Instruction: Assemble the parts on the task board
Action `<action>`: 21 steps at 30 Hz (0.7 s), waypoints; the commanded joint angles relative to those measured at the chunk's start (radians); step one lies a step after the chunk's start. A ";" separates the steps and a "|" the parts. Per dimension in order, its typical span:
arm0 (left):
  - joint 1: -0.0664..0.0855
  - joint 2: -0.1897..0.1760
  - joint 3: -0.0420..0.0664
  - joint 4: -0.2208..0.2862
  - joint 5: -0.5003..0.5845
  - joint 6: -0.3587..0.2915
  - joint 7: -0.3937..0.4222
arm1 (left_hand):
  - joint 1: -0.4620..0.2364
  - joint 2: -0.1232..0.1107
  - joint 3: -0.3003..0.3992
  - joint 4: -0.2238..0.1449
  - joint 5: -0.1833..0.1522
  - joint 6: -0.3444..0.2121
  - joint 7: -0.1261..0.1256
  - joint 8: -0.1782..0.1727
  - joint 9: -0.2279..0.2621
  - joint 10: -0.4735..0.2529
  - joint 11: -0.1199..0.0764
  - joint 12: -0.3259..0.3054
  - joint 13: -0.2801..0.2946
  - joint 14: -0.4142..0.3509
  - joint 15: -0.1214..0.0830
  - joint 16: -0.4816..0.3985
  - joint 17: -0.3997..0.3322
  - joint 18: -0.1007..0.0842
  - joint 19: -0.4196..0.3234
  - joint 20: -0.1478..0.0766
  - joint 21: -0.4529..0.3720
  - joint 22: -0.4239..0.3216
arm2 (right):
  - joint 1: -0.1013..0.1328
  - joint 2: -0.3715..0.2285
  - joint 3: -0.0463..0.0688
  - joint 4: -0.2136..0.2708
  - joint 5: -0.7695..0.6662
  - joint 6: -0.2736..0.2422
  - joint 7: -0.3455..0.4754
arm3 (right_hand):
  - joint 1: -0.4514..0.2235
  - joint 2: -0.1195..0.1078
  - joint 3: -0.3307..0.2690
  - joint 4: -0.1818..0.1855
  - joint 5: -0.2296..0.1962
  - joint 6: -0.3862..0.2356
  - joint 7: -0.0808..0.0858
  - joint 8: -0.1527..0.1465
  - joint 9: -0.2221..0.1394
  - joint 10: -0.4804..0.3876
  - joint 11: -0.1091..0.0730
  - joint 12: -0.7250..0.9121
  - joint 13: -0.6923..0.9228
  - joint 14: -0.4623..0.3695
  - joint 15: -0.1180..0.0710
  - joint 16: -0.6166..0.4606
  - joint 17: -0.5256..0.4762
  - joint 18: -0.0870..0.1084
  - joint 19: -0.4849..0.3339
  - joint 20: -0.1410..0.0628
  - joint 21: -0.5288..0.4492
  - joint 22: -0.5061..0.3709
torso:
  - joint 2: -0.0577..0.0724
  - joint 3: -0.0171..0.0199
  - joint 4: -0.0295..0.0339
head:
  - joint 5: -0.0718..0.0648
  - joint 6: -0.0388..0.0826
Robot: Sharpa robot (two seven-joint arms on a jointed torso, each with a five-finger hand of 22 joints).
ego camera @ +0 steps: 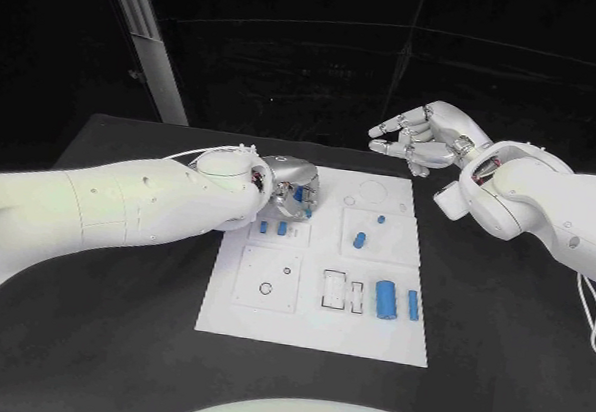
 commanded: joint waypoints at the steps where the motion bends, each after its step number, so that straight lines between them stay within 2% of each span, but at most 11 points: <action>1: 0.000 0.003 0.000 -0.001 -0.008 0.031 -0.014 | -0.001 0.007 0.007 -0.001 -0.005 0.007 -0.002 -0.005 -0.002 0.010 -0.002 -0.006 -0.002 0.026 -0.009 -0.002 -0.003 -0.021 0.006 0.000 0.008 0.004 | 0.002 0.001 0.001 0.002 -0.001 0.003 0.009 | -0.010 0.001 -0.001 0.006 0.006 -0.002 0.004 0.001 0.000 -0.005 0.000 -0.004 0.001 -0.008 -0.001 -0.004 0.002 0.020 -0.005 -0.001 -0.006 -0.001 | 0.000 0.0000 0.0000 | -0.002 -0.002; 12: -0.002 0.010 -0.001 -0.007 -0.008 0.051 -0.017 | -0.020 -0.004 0.013 -0.002 -0.013 0.002 -0.002 -0.023 -0.012 0.023 -0.003 -0.020 -0.007 0.025 -0.010 -0.003 -0.013 -0.023 0.008 -0.001 0.017 0.015 | 0.002 0.002 0.001 0.002 -0.001 0.004 0.009 | -0.009 0.002 0.000 0.006 0.007 -0.002 0.004 0.002 0.000 -0.003 -0.001 0.000 0.003 -0.007 -0.002 -0.003 0.007 0.020 -0.003 -0.001 -0.006 0.001 | 0.000 0.0000 0.0004 | -0.002 -0.003; 21: -0.003 0.014 -0.001 -0.012 -0.008 0.044 -0.022 | -0.025 0.007 0.028 -0.007 -0.015 0.036 -0.007 -0.025 -0.014 0.066 -0.011 -0.027 -0.004 0.025 -0.016 -0.005 -0.026 -0.027 0.015 -0.005 0.042 0.042 | 0.002 0.002 0.001 0.003 -0.001 0.004 0.009 | -0.009 0.002 0.000 0.006 0.007 -0.002 0.004 0.002 0.000 -0.003 -0.001 0.000 0.003 -0.007 -0.002 -0.003 0.007 0.020 -0.003 -0.001 -0.006 0.001 | 0.000 -0.0004 0.0003 | -0.002 -0.003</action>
